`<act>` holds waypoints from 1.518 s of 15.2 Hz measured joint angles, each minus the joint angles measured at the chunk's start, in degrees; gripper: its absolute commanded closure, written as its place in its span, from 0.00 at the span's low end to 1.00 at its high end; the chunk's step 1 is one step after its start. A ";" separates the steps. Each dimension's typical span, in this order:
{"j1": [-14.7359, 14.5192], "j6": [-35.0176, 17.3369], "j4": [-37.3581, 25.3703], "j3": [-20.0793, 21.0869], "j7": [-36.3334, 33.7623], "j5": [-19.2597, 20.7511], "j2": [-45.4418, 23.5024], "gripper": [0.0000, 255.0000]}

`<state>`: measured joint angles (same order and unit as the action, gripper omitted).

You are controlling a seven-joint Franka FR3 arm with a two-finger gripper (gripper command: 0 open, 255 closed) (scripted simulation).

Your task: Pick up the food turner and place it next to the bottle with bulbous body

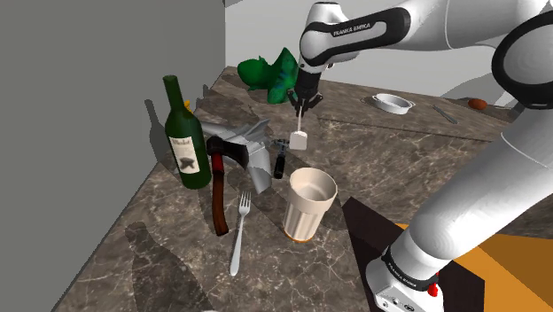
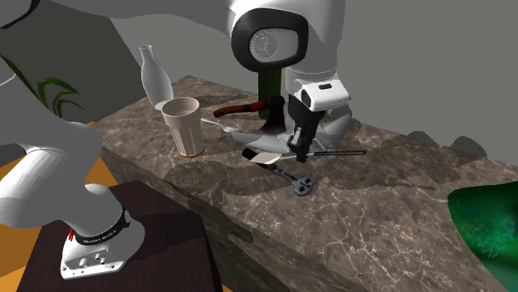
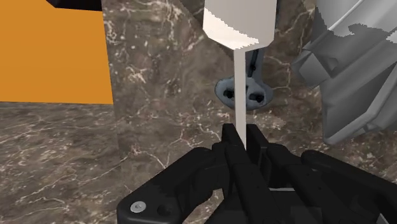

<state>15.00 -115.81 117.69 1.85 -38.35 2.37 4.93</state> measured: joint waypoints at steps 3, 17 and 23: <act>-0.02 2.34 -1.81 0.02 0.09 -0.07 0.55 1.00; -0.06 13.04 -11.62 0.06 0.45 -0.23 1.44 1.00; -0.04 17.95 -16.95 0.03 0.70 -0.25 1.02 1.00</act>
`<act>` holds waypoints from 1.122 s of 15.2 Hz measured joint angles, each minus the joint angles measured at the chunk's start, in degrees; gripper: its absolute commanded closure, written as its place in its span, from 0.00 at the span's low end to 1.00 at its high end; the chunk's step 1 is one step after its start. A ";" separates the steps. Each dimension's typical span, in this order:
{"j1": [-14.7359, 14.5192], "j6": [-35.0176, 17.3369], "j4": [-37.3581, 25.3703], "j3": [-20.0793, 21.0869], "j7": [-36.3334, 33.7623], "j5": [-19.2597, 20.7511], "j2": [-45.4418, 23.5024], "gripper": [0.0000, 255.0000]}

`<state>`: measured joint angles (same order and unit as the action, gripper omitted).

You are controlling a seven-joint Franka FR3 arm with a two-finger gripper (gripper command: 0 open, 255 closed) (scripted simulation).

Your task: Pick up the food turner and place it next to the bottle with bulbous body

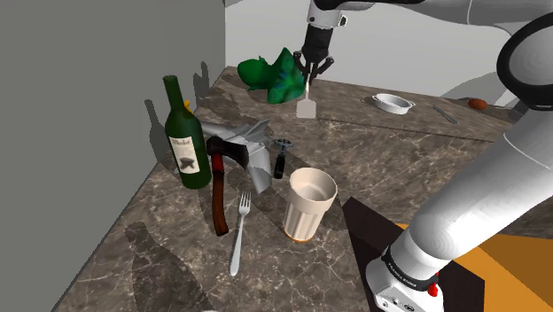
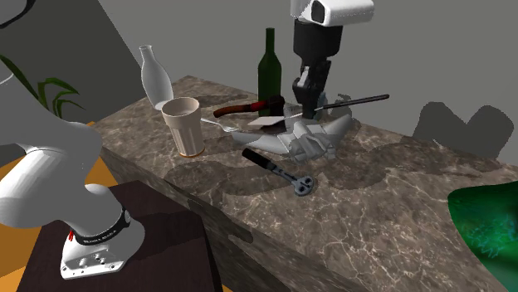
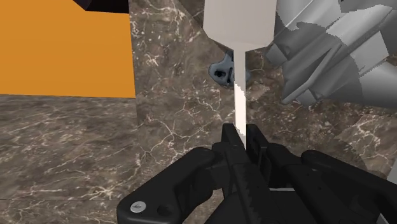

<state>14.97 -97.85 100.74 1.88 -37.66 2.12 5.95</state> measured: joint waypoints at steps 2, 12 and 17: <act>0.00 1.46 -1.97 0.00 0.04 0.01 -0.51 1.00; -0.28 8.75 -10.54 0.35 -0.33 0.04 -1.83 1.00; -2.48 8.57 -3.73 3.12 -5.17 -0.50 4.67 1.00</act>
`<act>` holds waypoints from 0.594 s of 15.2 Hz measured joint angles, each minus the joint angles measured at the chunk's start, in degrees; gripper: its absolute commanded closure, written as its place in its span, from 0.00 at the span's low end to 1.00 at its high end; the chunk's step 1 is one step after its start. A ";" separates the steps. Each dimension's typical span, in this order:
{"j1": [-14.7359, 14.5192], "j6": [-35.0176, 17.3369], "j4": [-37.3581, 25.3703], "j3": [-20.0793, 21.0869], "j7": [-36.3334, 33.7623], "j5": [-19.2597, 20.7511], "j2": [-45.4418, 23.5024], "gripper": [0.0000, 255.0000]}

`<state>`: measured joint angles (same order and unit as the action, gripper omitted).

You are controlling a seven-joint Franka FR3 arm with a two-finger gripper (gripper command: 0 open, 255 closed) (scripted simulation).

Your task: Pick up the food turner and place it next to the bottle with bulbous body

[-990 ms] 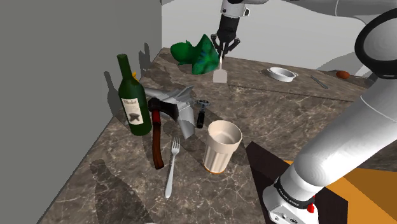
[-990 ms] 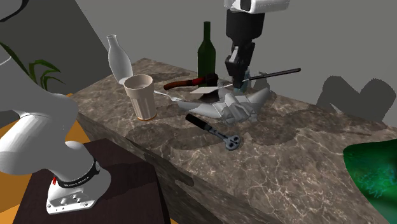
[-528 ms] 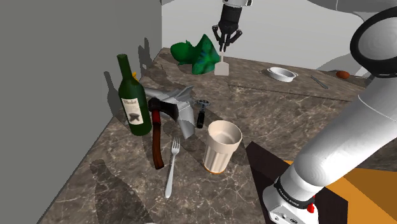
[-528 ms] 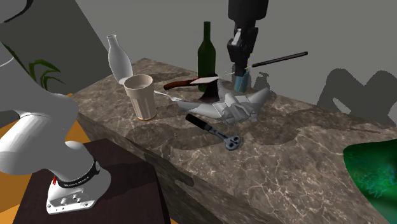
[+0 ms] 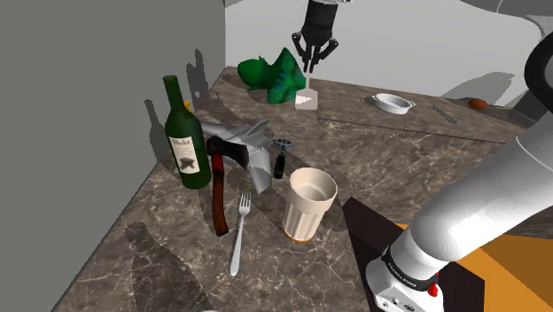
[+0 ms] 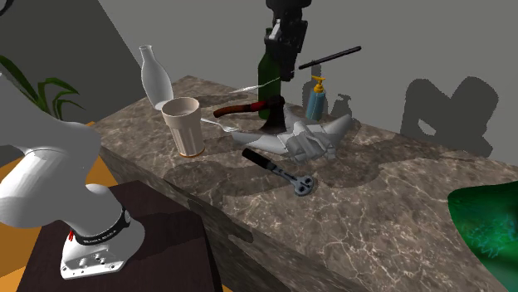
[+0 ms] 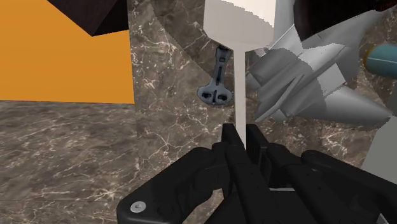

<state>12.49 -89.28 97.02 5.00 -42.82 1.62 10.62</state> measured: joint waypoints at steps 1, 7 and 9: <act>-0.36 0.41 1.12 0.48 -0.81 -0.19 1.47 1.00; -3.22 0.54 7.51 4.80 -7.73 -1.83 7.88 1.00; -4.10 1.15 8.21 6.31 -10.00 -2.46 9.18 1.00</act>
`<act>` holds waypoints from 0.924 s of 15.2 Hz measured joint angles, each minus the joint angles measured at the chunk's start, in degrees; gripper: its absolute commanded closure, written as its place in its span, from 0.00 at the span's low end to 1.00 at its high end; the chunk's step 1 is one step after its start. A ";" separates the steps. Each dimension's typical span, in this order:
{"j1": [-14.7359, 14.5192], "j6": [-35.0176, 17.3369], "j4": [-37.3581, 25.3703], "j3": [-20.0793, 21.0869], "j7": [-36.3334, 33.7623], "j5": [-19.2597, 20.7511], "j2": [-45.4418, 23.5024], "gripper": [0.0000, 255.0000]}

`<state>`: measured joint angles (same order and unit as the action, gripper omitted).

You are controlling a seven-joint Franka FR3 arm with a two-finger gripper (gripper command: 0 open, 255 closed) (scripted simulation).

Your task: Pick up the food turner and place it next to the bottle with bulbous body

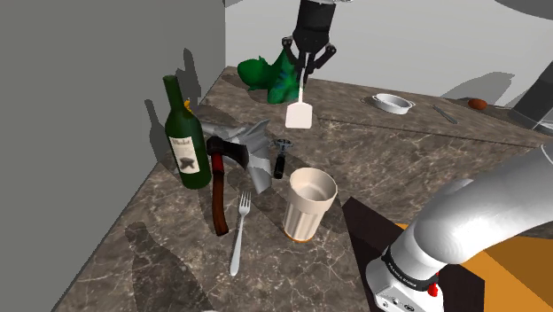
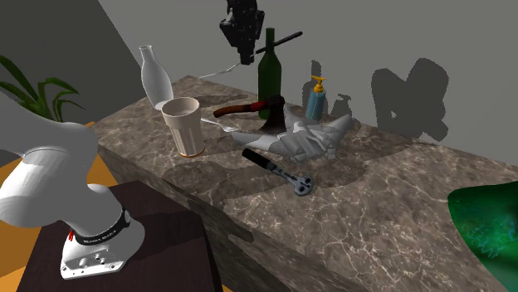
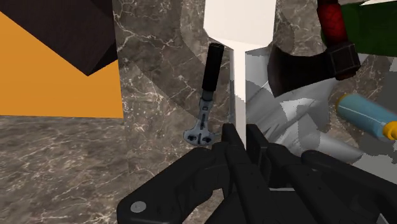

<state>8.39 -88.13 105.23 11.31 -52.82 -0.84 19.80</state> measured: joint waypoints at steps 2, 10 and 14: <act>-1.04 0.33 1.83 1.71 -2.56 -0.90 2.18 1.00; -4.50 1.97 3.83 8.60 -12.32 -4.32 6.15 1.00; -6.18 2.88 3.73 12.49 -17.64 -6.22 7.33 1.00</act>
<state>2.21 -85.25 108.96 23.81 -70.46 -7.06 27.13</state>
